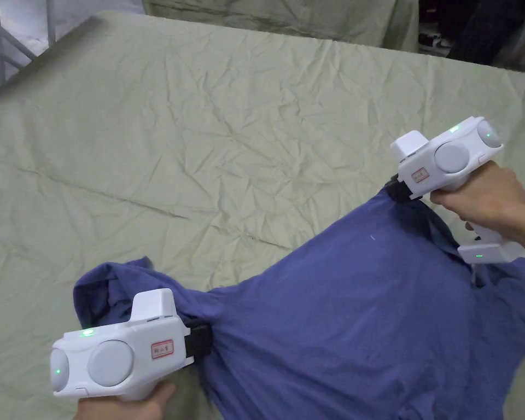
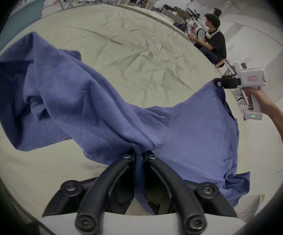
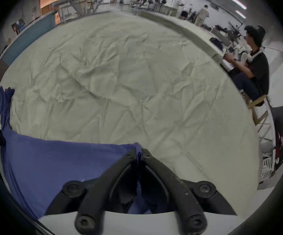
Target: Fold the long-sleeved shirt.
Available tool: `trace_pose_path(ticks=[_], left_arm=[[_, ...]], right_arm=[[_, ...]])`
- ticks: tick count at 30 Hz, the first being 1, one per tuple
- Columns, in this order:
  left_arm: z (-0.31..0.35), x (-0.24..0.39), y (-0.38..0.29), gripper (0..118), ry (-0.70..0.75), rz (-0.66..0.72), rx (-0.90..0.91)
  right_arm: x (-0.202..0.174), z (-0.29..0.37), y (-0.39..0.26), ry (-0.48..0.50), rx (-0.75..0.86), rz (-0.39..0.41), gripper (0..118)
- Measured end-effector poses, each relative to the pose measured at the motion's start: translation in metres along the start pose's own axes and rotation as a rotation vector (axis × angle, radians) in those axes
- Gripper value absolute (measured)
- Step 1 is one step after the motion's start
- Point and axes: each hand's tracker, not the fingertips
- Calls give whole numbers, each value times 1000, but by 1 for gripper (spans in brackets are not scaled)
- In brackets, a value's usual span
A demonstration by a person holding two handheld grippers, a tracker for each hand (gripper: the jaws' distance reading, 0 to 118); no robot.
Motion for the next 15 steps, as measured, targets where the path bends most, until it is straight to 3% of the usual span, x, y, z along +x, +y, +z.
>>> trace_pose_path(ticks=[3, 15], left_arm=[[16, 5, 8, 9, -18, -21, 47], [160, 49, 78, 9, -80, -270, 335]], right_arm=[[6, 55, -4, -17, 91, -81, 6], [9, 317, -61, -167, 402, -233, 6]])
